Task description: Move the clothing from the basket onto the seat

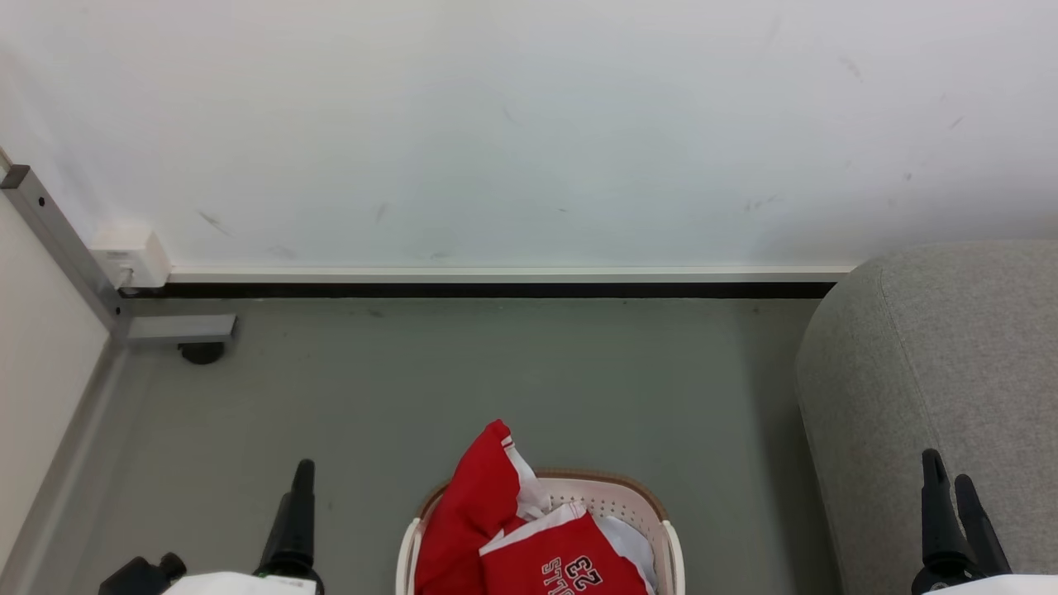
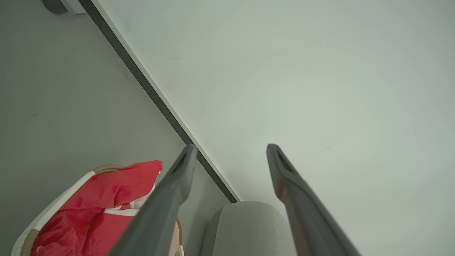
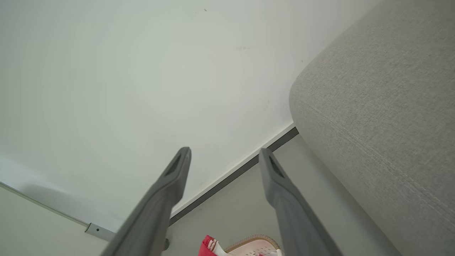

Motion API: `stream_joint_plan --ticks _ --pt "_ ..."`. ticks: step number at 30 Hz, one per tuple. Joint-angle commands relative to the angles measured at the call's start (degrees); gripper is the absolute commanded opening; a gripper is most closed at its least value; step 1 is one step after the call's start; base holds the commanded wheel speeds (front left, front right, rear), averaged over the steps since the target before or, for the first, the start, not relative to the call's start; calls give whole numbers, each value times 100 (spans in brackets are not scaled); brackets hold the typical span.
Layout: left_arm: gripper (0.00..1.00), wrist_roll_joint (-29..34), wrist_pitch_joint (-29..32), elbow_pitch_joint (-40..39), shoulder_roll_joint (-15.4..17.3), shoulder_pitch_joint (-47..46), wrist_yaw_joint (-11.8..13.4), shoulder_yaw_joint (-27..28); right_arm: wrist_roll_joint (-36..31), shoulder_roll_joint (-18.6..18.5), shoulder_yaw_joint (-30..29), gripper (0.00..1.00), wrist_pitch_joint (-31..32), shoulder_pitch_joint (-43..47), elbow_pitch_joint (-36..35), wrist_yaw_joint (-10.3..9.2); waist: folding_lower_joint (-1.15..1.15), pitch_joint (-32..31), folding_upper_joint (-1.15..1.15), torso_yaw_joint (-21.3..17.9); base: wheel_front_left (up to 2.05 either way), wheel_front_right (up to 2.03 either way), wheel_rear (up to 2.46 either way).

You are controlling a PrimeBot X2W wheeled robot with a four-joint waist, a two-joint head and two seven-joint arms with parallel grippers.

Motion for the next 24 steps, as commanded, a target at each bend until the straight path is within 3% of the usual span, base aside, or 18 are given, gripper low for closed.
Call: stream_joint_plan --ticks 1,24 --pt "100 193 -62 -83 51 -25 11 -3 -198 -63 5 100 -66 -41 -67 -5 -1 0 0 -1 0 0 0" --pt "100 1771 -460 59 61 102 128 -119 -2022 -77 308 100 -470 -149 116 -7 -1 18 0 -12 0 0 0"
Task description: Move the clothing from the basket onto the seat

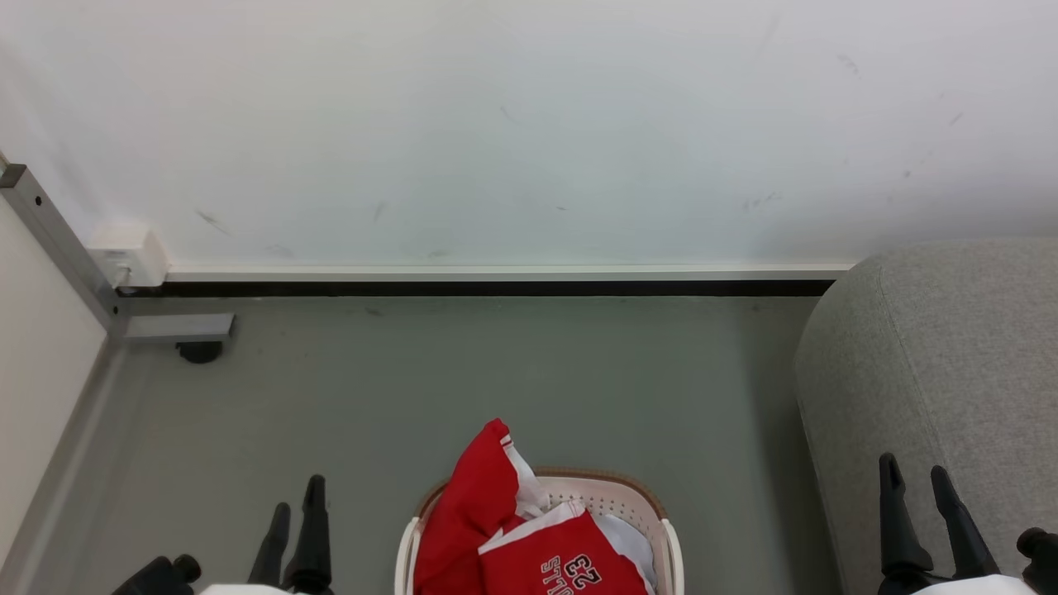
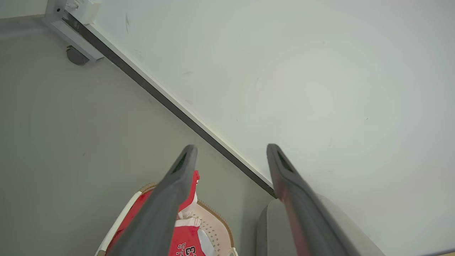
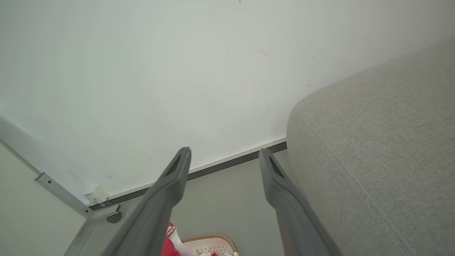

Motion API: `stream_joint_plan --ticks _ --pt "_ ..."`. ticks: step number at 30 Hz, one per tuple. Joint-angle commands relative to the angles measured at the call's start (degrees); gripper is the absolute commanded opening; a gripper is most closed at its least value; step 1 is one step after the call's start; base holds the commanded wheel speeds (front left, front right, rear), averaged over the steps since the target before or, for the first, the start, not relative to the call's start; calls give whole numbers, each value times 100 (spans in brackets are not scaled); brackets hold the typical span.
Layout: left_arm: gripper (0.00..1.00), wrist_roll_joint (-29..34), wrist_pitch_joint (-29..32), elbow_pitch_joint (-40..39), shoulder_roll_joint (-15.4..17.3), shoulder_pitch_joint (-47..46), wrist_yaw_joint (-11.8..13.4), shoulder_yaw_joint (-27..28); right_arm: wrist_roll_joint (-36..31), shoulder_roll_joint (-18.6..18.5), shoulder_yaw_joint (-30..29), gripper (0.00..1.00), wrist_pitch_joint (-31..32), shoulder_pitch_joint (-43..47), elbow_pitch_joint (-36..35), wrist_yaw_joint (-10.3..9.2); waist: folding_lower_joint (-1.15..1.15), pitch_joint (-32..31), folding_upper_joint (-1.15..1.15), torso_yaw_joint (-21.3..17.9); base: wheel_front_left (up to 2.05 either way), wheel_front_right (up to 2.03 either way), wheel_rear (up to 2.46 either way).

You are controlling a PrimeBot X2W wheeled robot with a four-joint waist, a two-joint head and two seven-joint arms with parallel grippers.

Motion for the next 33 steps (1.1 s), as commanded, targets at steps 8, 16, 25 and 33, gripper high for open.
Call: stream_joint_plan --ticks 8,16,25,33 --pt "100 536 -144 11 54 55 43 -34 -618 -65 97 100 -153 -137 109 -8 -1 4 0 20 0 0 0" --pt "100 990 -263 20 57 94 63 -42 -988 -69 217 100 -274 -117 201 -9 -1 12 0 32 0 0 0" --pt "100 1447 -367 -11 60 126 84 -51 -1386 -72 251 100 -388 -105 253 -10 -1 29 0 24 0 0 0" --pt "100 1789 -477 -1 63 174 106 -102 -1734 -74 281 100 -482 -77 305 -11 -1 30 0 12 0 0 0"
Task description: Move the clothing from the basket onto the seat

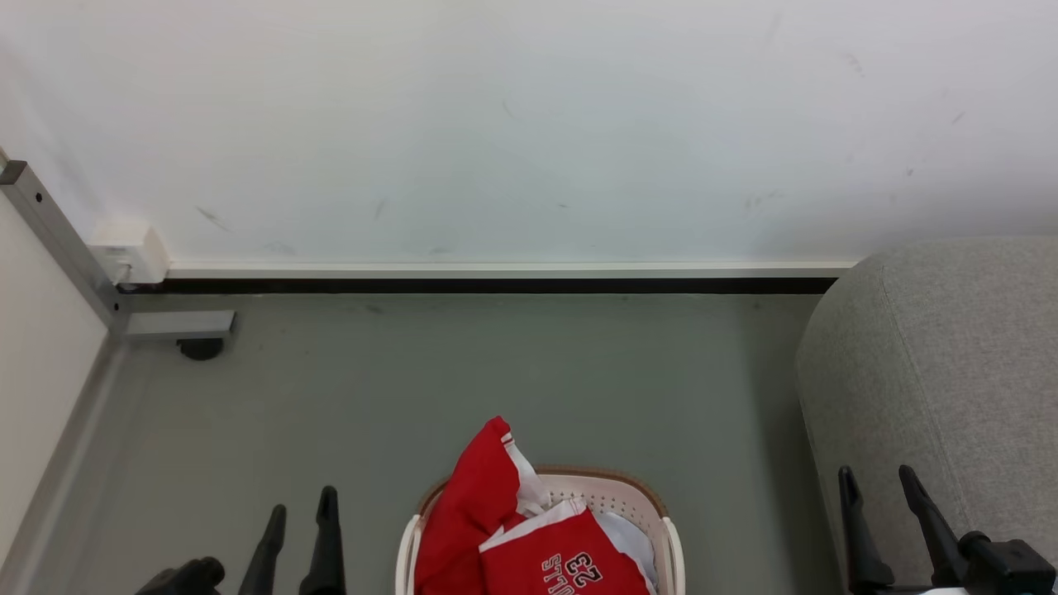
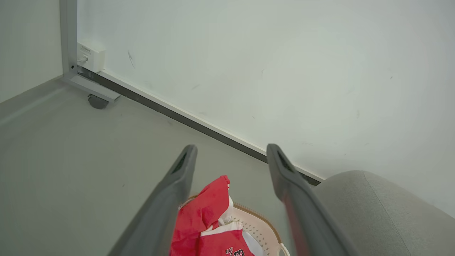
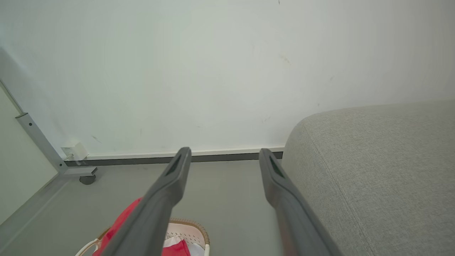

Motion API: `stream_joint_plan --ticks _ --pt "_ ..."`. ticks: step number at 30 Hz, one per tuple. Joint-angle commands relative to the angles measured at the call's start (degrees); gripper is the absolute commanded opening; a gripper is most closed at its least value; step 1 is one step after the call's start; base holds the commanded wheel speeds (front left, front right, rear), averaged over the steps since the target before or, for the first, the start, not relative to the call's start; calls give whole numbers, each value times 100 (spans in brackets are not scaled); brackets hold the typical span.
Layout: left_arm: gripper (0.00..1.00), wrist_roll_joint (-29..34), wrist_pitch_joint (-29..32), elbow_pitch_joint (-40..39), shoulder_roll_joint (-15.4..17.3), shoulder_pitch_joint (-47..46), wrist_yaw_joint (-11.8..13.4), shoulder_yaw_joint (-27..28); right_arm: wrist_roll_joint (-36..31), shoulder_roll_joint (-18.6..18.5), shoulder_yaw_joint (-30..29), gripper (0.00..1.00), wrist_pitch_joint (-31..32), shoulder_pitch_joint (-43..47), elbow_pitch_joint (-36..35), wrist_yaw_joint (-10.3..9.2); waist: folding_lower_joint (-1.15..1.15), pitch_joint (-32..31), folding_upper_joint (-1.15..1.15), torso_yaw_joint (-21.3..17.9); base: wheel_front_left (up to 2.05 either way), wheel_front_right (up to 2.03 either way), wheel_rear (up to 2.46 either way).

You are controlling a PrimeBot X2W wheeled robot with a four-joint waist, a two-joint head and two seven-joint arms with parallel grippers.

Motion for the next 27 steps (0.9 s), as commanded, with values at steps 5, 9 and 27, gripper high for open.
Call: stream_joint_plan --ticks 5,9,27 --pt "100 287 -102 1 55 37 15 -15 -215 -53 19 100 -97 1 33 -11 0 3 0 3 0 0 0" --pt "100 438 -155 28 56 38 18 -17 -279 -53 32 100 -141 37 70 -12 0 -1 0 11 0 0 0" --pt "100 1135 -328 91 58 124 -6 -61 -617 -57 83 100 -333 106 150 -14 0 -52 0 -2 0 0 0"
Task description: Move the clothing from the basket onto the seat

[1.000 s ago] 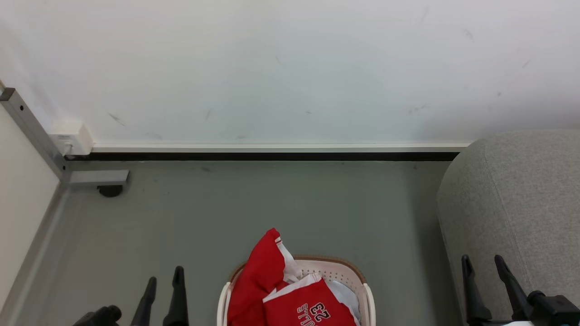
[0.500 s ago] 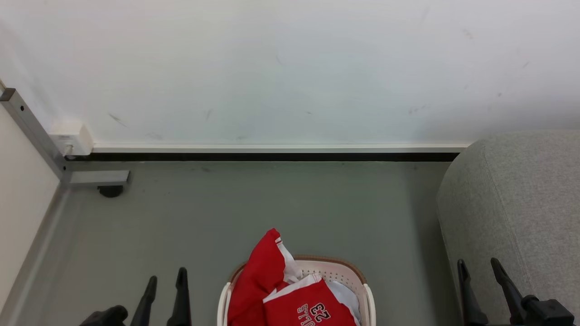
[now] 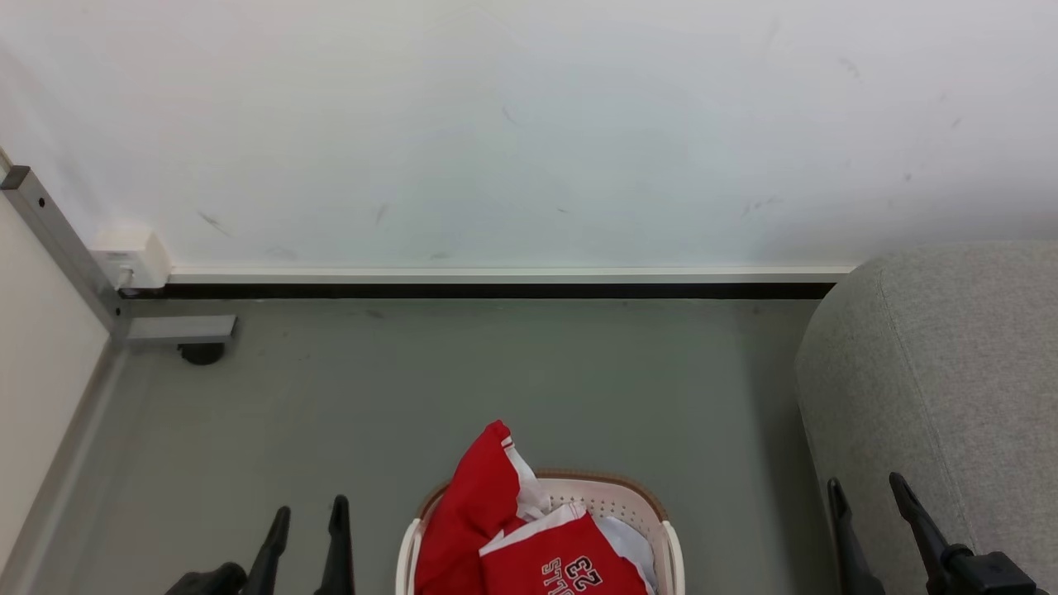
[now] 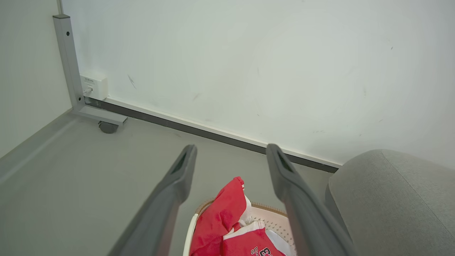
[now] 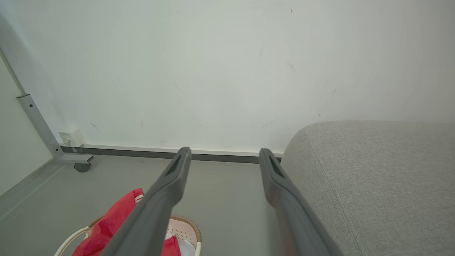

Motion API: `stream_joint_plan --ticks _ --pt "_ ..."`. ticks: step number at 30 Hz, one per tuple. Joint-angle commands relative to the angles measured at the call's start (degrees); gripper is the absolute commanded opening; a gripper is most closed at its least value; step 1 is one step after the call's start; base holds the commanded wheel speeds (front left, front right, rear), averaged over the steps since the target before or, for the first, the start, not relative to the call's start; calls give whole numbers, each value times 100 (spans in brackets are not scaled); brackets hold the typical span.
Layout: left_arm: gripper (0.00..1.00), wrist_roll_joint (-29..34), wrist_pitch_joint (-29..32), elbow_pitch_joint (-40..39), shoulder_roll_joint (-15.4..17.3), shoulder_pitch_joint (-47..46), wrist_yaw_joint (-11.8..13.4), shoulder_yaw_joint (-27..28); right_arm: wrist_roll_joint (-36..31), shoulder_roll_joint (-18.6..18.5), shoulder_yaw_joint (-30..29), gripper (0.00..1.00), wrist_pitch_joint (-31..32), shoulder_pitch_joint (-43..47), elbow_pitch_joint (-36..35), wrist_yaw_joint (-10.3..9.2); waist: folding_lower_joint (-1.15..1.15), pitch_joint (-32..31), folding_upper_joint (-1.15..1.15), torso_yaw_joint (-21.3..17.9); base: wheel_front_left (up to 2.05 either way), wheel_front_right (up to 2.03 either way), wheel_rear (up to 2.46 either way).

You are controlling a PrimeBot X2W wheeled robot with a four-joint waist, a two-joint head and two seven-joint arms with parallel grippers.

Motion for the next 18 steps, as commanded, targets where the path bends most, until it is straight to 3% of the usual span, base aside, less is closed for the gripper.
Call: stream_joint_plan --ticks 1,18 --pt "100 96 -34 -4 47 65 -3 0 -57 -41 11 100 -42 57 12 -14 0 0 0 -3 0 0 0" --pt "100 350 -30 -30 45 61 -28 86 152 -39 -28 100 -36 1 69 -14 0 -5 0 -40 0 0 0"
